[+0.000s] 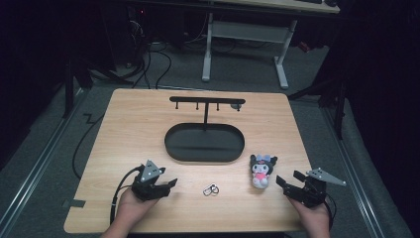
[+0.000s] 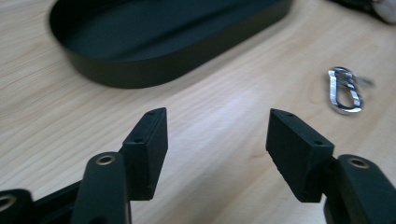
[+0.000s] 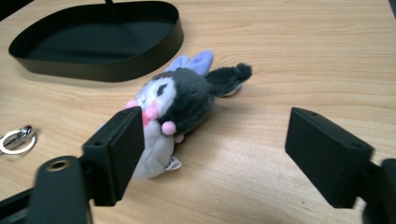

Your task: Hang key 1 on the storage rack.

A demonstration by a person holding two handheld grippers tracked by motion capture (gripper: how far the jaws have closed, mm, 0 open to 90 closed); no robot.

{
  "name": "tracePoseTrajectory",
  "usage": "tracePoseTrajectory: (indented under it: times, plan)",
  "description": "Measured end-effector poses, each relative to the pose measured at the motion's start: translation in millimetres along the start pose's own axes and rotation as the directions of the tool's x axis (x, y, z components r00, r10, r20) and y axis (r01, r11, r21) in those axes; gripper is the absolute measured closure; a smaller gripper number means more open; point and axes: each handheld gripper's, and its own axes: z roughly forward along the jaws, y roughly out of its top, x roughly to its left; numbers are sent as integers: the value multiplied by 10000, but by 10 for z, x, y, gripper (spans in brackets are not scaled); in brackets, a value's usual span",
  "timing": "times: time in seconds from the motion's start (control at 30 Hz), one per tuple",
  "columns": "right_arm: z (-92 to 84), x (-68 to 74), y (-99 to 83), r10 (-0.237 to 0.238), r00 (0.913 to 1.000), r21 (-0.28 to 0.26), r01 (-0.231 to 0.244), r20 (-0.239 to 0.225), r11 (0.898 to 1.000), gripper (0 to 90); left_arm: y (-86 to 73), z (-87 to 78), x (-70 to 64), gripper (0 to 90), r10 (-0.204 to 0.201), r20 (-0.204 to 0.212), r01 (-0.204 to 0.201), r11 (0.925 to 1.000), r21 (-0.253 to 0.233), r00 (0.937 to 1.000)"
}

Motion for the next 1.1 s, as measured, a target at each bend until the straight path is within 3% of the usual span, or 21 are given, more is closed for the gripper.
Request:
tracePoseTrajectory:
  times: [0.13, 0.17, 0.23, 0.4, 0.57, 0.6, 0.63, 0.77, 0.87, 1.1]
  plan:
    - [10, -3, -30, -213, 9998, 68, 213, -37, 9997, 286, -2, -76, 96, 377, -61, -325, 56, 9999, -162, 9995]
    - [30, -25, -42, -440, 9990, 235, 441, -54, 9987, 353, -19, -116, 161, 377, -148, -522, 138, 9997, -186, 9985]
    - [29, -39, -56, -500, 9987, 246, 498, 87, 9985, 378, -49, -135, 216, 379, -260, -604, 251, 9996, -156, 9978]
    - [27, -105, -63, -833, 9958, 294, 822, 378, 9962, 440, -83, -156, 243, 379, -241, -825, 227, 9996, -173, 9963]
    - [104, -150, -3, -1340, 9887, 561, 1303, 677, 9899, 767, -170, -269, 247, 376, -328, -1033, 300, 9991, -284, 9941]
    - [104, -150, -3, -1340, 9887, 561, 1303, 677, 9899, 767, -170, -269, 247, 376, -328, -1033, 300, 9991, -284, 9941]
    - [189, -174, 50, -1502, 9865, 755, 1452, 646, 9865, 880, -225, -357, 266, 376, -439, -1157, 403, 9986, -329, 9923]
    - [355, -197, 105, -1541, 9874, 1050, 1495, 372, 9832, 900, -315, -463, 296, 377, -656, -1398, 616, 9975, -333, 9880]
    - [537, -159, 156, -1862, 9825, 1271, 1847, 2, 9745, 900, -384, -536, 319, 376, -870, -1573, 827, 9960, -336, 9837]
    - [769, 58, 242, -2243, 9696, 1175, 2351, -984, 9648, 887, -454, -637, 317, 382, -993, -1666, 931, 9946, -449, 9810]
